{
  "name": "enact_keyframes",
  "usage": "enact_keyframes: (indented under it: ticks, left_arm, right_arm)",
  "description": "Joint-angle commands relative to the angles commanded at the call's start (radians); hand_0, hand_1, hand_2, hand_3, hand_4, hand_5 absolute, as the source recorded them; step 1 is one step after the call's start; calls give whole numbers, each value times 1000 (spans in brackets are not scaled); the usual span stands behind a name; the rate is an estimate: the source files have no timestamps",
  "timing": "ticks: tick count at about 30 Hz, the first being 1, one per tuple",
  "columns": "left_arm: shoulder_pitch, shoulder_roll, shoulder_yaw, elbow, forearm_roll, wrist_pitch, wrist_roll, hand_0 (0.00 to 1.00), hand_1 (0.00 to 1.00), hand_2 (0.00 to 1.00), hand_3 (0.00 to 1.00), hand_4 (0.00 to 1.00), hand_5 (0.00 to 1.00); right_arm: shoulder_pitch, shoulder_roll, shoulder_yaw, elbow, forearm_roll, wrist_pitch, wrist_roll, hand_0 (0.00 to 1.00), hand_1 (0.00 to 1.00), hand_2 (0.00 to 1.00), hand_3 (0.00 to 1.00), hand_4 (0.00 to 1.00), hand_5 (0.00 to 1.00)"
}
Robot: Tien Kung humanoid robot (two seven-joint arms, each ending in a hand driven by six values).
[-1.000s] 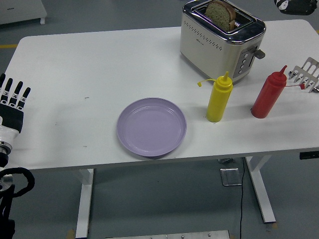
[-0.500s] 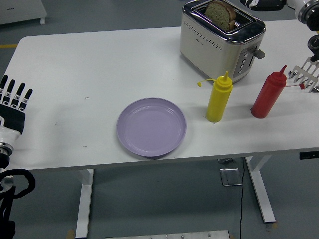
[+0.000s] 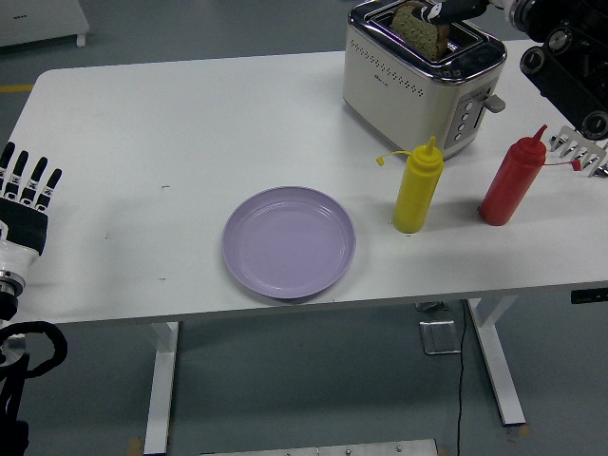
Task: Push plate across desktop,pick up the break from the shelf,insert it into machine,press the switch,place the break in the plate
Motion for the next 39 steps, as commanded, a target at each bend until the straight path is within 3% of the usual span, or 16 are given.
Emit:
enact_keyframes:
  ticks: [8, 9, 14, 15, 17, 20, 21, 26, 27, 38, 39]
  left_arm:
    - [0, 2, 7, 3, 1, 1, 1, 854, 898, 977, 863, 645, 998]
    - [0, 3, 7, 4, 1, 1, 1, 853, 897, 977, 857, 645, 998]
    - [-1, 5, 6, 5, 2, 1, 0, 853, 897, 977, 857, 645, 998]
    - [-1, 6, 6, 5, 2, 1, 0, 853, 897, 977, 852, 645, 998]
    - [-2, 6, 5, 5, 3, 1, 0, 853, 897, 977, 852, 645, 998]
    - [-4, 5, 4, 4, 5, 3, -1, 853, 897, 977, 852, 645, 998]
    - [-5, 5, 4, 3, 6, 3, -1, 853, 895, 977, 844, 645, 998]
    - [-13, 4, 8, -1, 7, 4, 0, 853, 895, 977, 844, 645, 998]
    - [-14, 4, 9, -2, 7, 4, 0, 852, 896, 977, 841, 645, 998]
    - [-26, 3, 22, -6, 4, 10, -1, 852, 896, 977, 843, 644, 998]
    - [-27, 3, 22, -6, 4, 10, -1, 852, 896, 977, 839, 645, 998]
  right_arm:
    - [53, 86, -53, -151, -65, 5, -15, 833, 803, 823, 851, 781, 476]
    - [58, 95, -57, -169, -71, 4, -16, 758, 741, 763, 826, 774, 473]
    - [85, 146, -72, -254, -92, 4, -20, 758, 741, 763, 826, 774, 473]
    - [90, 155, -73, -269, -96, 5, -21, 699, 702, 717, 811, 771, 467]
    - [101, 175, -77, -296, -102, 5, -24, 699, 702, 717, 811, 771, 467]
    - [110, 193, -88, -316, -103, 4, -30, 699, 702, 717, 811, 771, 467]
    - [111, 196, -91, -318, -102, 4, -32, 648, 647, 674, 787, 762, 455]
    - [121, 220, -112, -330, -85, -8, -46, 648, 647, 674, 787, 762, 455]
    - [122, 226, -115, -335, -82, -10, -48, 579, 601, 632, 762, 744, 427]
    - [133, 287, -113, -426, -62, -24, -64, 559, 584, 630, 754, 737, 419]
    - [132, 287, -113, -431, -59, -26, -65, 505, 551, 602, 747, 715, 371]
